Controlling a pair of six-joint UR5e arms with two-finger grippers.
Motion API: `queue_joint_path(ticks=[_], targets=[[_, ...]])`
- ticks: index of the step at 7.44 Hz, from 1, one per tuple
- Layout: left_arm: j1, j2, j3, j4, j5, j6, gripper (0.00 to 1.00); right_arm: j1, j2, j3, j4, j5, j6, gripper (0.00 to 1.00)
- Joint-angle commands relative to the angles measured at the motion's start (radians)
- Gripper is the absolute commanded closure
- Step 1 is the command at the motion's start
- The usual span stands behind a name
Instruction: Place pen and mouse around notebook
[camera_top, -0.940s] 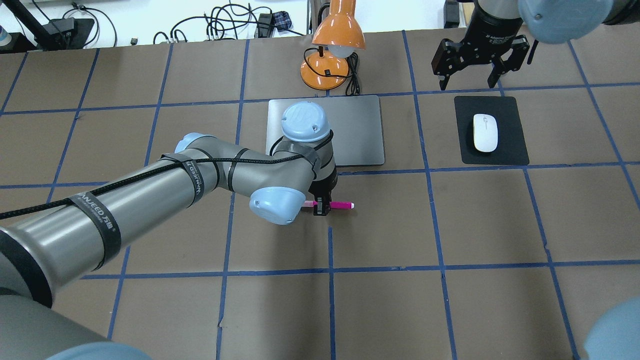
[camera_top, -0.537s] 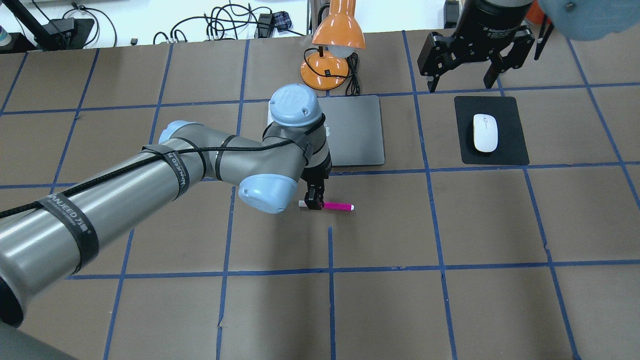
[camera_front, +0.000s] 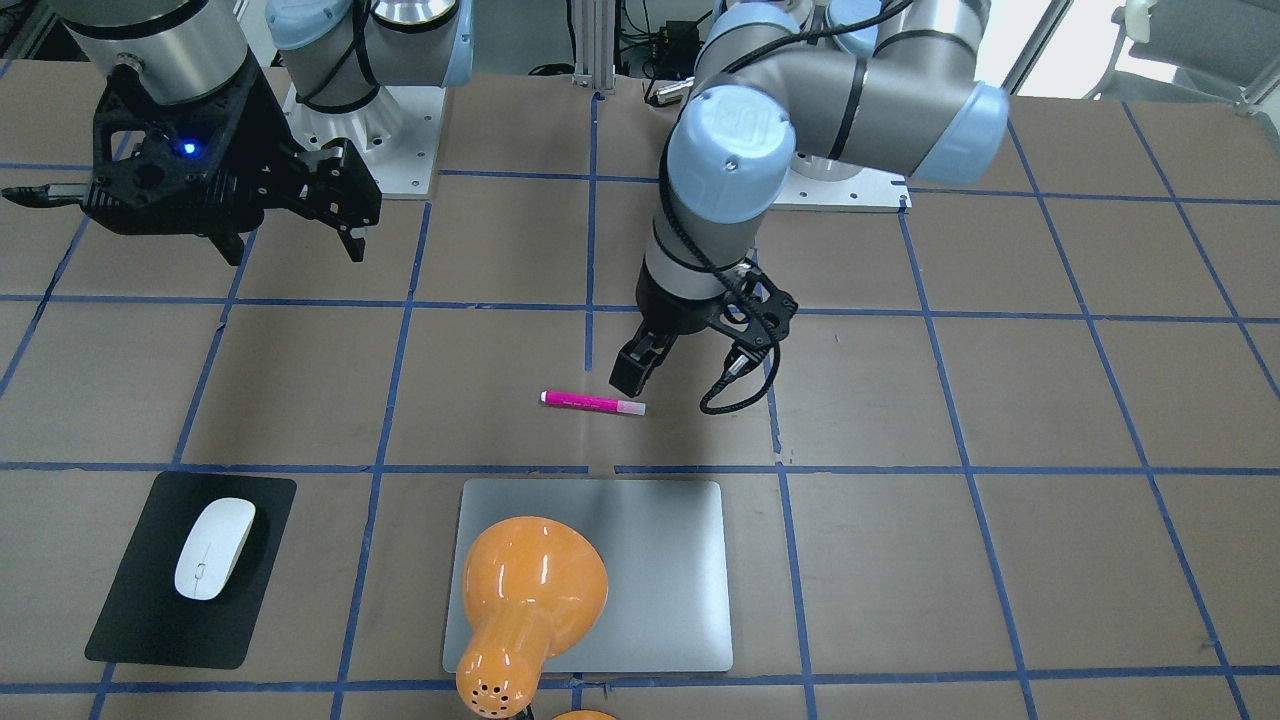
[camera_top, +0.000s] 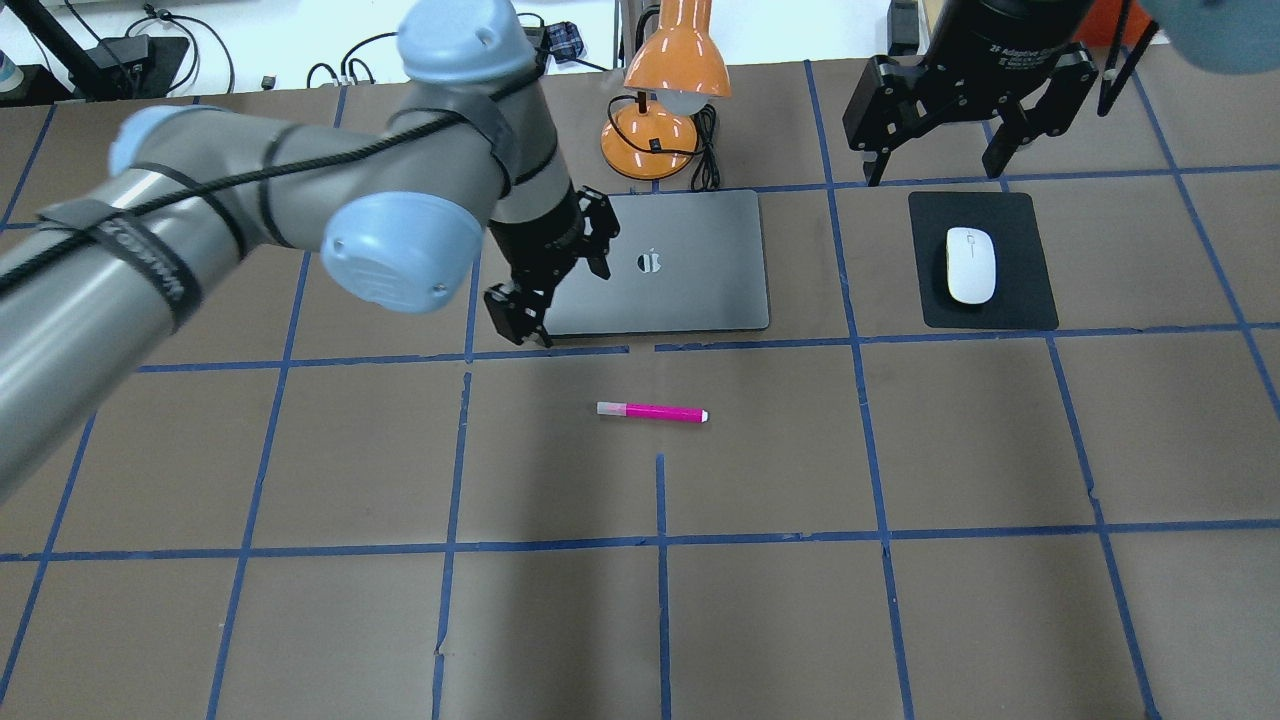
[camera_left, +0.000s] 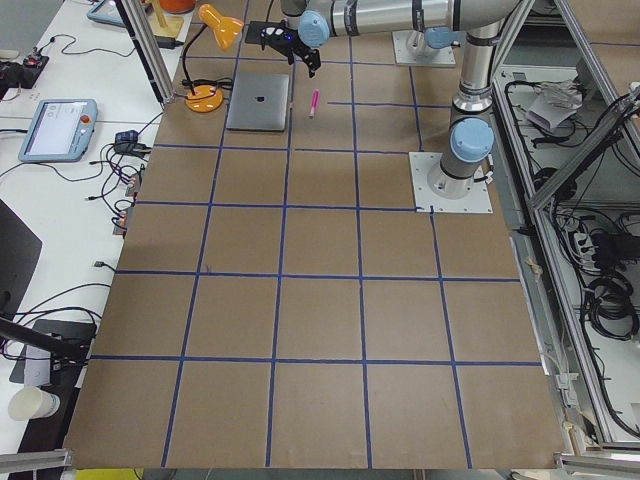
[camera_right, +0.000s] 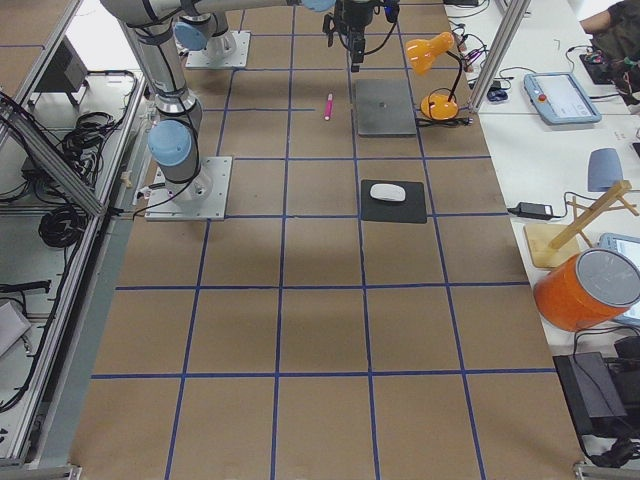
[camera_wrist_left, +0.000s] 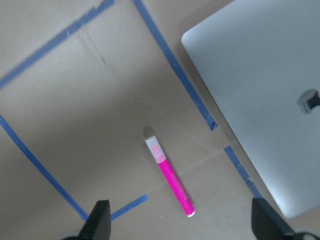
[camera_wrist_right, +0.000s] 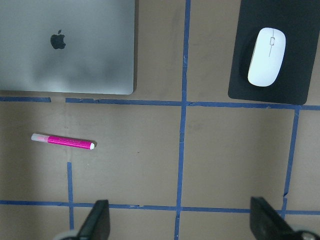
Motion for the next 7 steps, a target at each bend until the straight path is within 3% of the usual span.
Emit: queue_joint_path(ticks=[1, 3, 4, 7], targets=[[0.132, 0.107, 0.023, -0.056, 0.003, 0.457, 0.00, -0.001, 0.003, 0.005, 0.000, -0.003, -0.001, 0.00], [0.208, 0.165, 0.020, -0.099, 0.010, 0.680, 0.00, -0.001, 0.004, 0.006, -0.003, -0.001, -0.001, 0.00], [0.214, 0.181, 0.006, -0.087, 0.077, 0.751, 0.00, -0.001, 0.004, 0.006, -0.003, -0.001, -0.001, 0.00], [0.211, 0.192, -0.002, -0.084, 0.104, 0.756, 0.00, 0.001, 0.004, 0.006, -0.021, -0.003, -0.001, 0.00]])
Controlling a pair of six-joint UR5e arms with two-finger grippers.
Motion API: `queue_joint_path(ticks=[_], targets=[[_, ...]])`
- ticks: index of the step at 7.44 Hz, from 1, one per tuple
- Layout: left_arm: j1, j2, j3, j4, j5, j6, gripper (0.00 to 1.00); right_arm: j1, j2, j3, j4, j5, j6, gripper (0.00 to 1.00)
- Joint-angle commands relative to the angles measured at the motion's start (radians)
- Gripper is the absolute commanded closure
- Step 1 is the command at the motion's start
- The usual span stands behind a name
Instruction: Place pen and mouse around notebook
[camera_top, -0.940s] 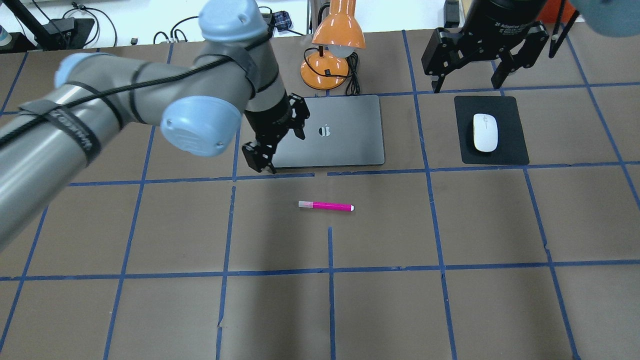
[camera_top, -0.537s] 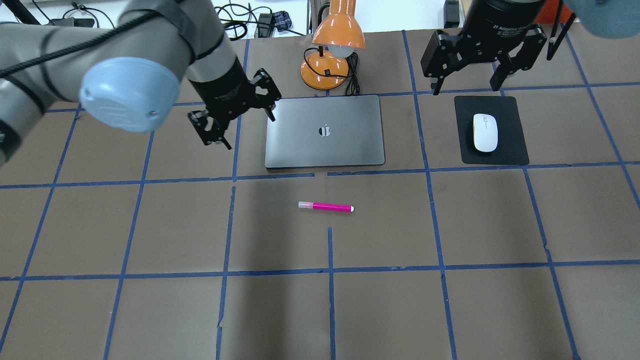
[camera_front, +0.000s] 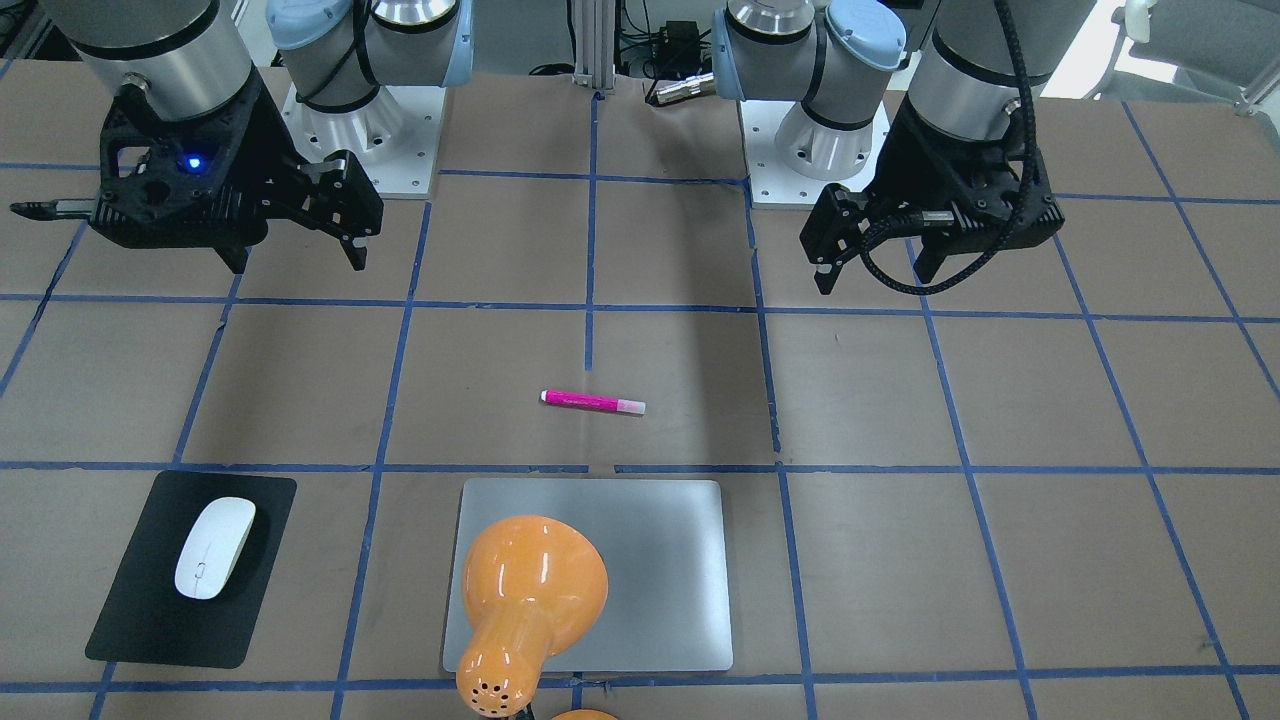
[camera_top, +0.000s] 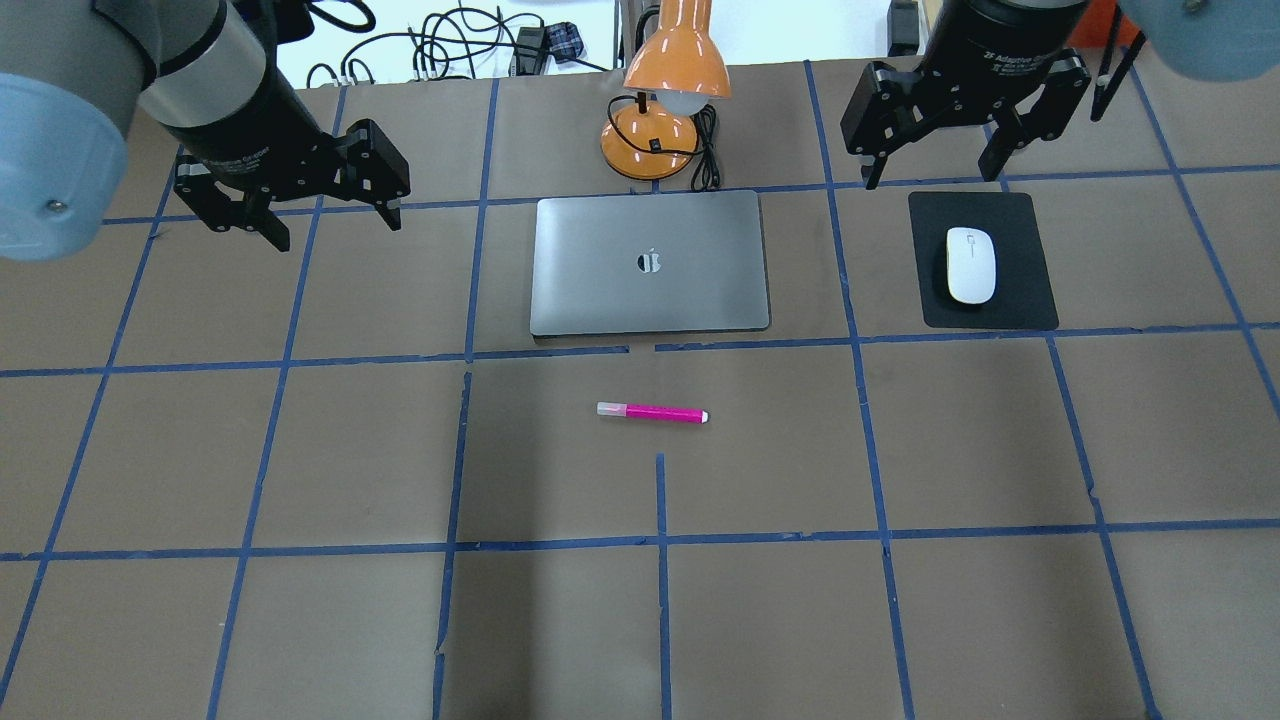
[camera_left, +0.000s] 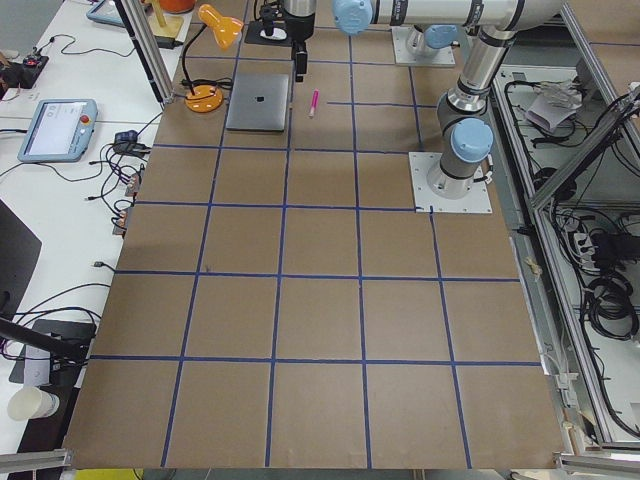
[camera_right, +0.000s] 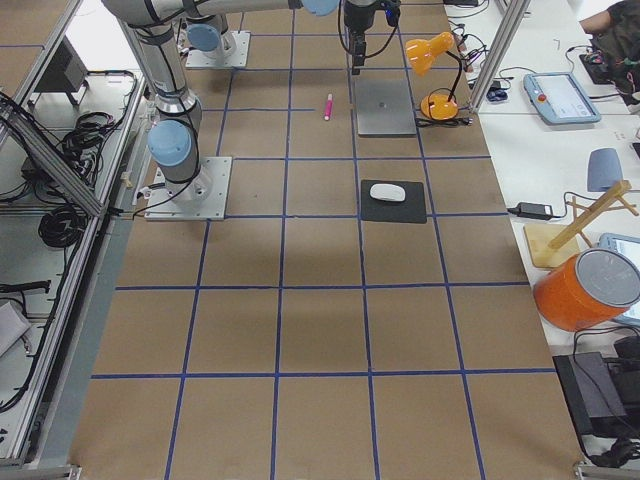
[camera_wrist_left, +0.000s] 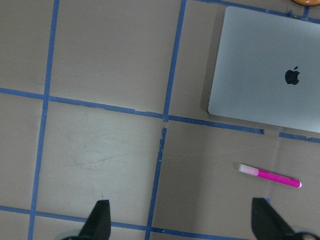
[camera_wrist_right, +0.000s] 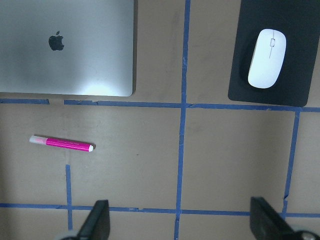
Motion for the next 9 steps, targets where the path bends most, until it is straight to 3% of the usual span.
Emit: queue_joint_path(ticks=[1, 9], targets=[[0.000, 0.004, -0.001, 0.001, 0.005, 0.006, 0.00, 0.000, 0.000, 0.000, -0.006, 0.000, -0.001, 0.00], [-0.004, 0.004, -0.003, 0.003, 0.005, -0.003, 0.00, 0.002, 0.008, 0.023, -0.006, 0.003, 0.002, 0.00]])
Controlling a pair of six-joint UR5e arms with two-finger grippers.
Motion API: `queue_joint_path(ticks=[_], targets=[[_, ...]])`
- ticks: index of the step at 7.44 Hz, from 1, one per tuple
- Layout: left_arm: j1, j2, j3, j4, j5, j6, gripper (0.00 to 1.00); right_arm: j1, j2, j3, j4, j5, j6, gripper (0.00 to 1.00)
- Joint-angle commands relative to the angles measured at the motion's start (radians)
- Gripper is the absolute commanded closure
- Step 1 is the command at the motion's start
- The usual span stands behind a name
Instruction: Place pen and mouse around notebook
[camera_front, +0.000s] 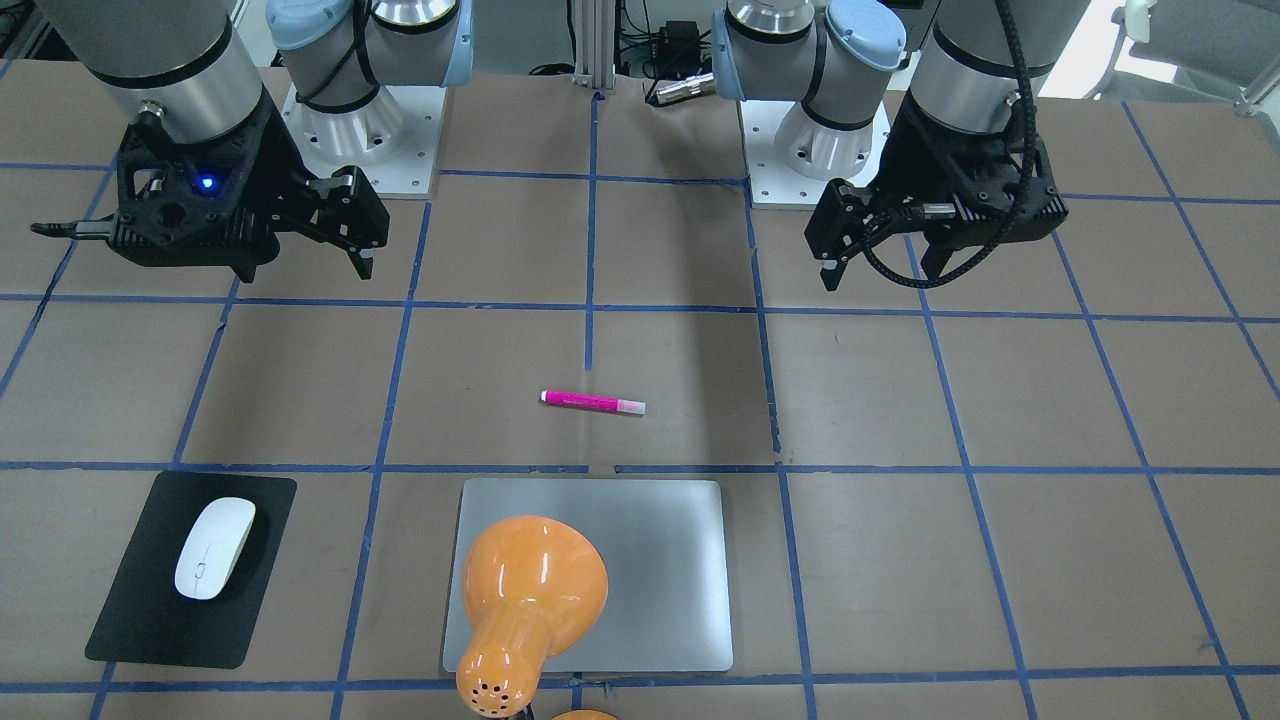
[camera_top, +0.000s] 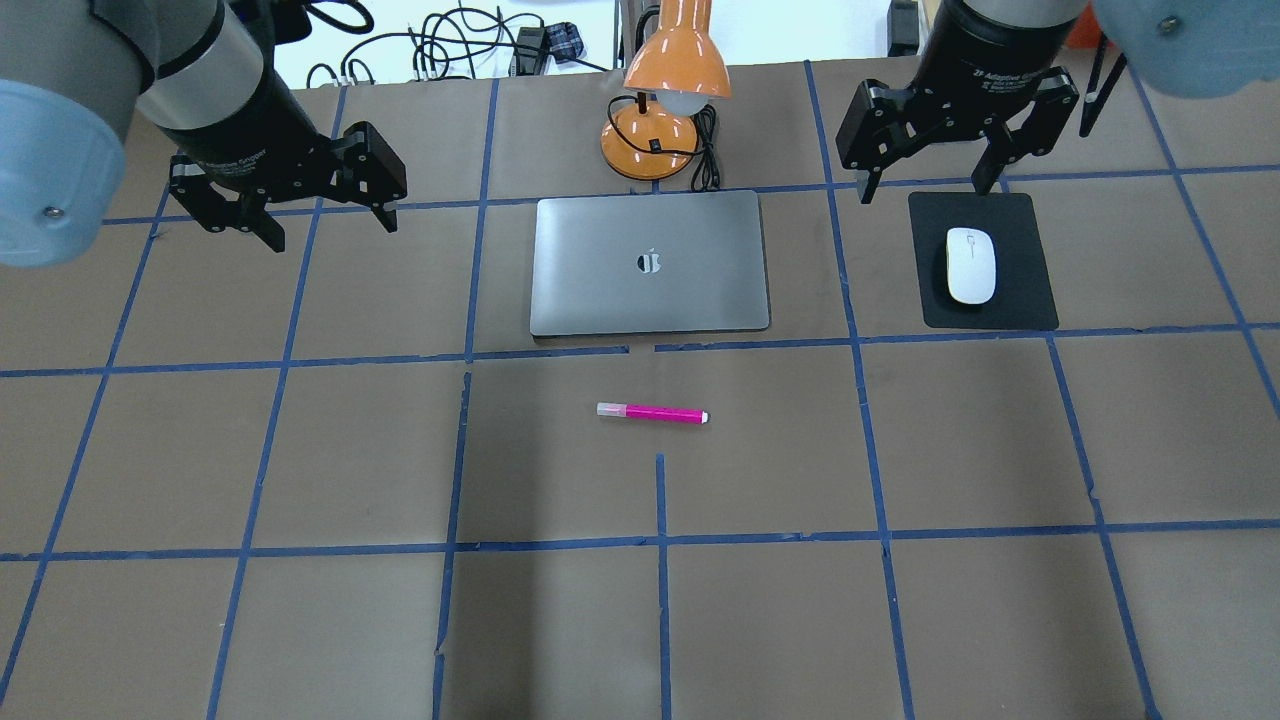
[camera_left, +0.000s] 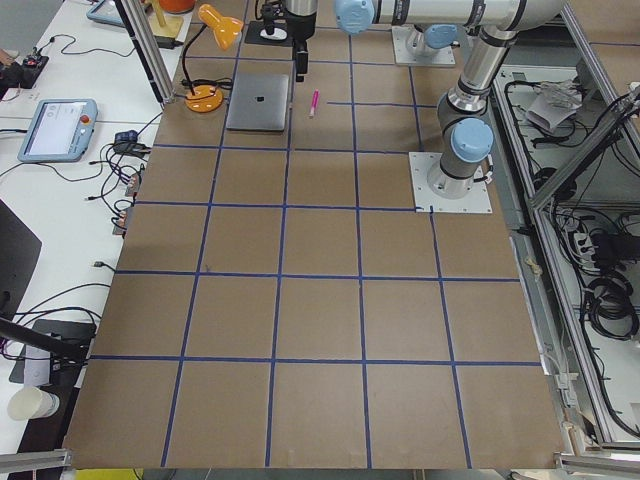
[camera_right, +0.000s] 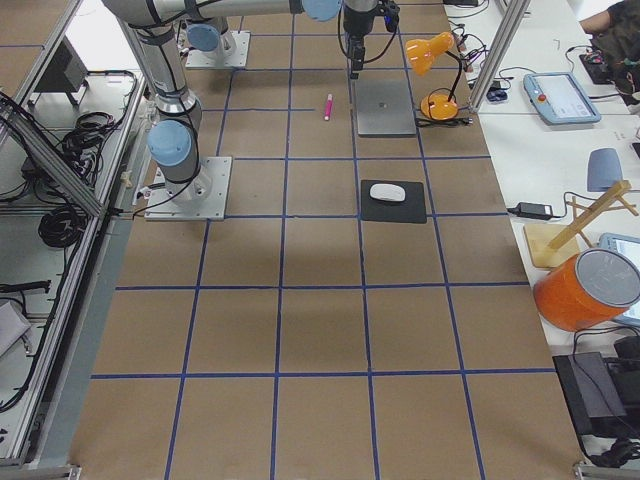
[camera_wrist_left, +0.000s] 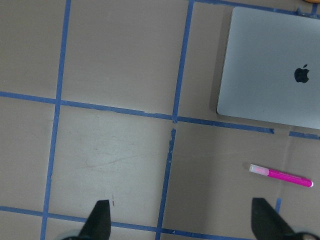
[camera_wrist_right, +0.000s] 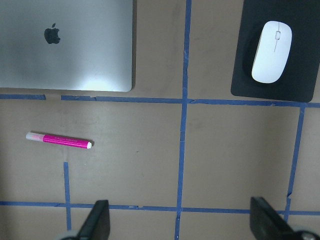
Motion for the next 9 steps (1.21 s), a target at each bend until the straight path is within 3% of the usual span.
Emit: queue_joint_path(ticks=[1, 9], targets=[[-0.002, 0.001, 0.000, 0.000, -0.002, 0.000, 0.00, -0.001, 0.002, 0.001, -0.003, 0.002, -0.002, 0.00], [-0.002, 0.004, 0.000, -0.001, -0.002, -0.003, 0.00, -0.006, 0.000, 0.001, -0.023, -0.003, 0.024, 0.00]])
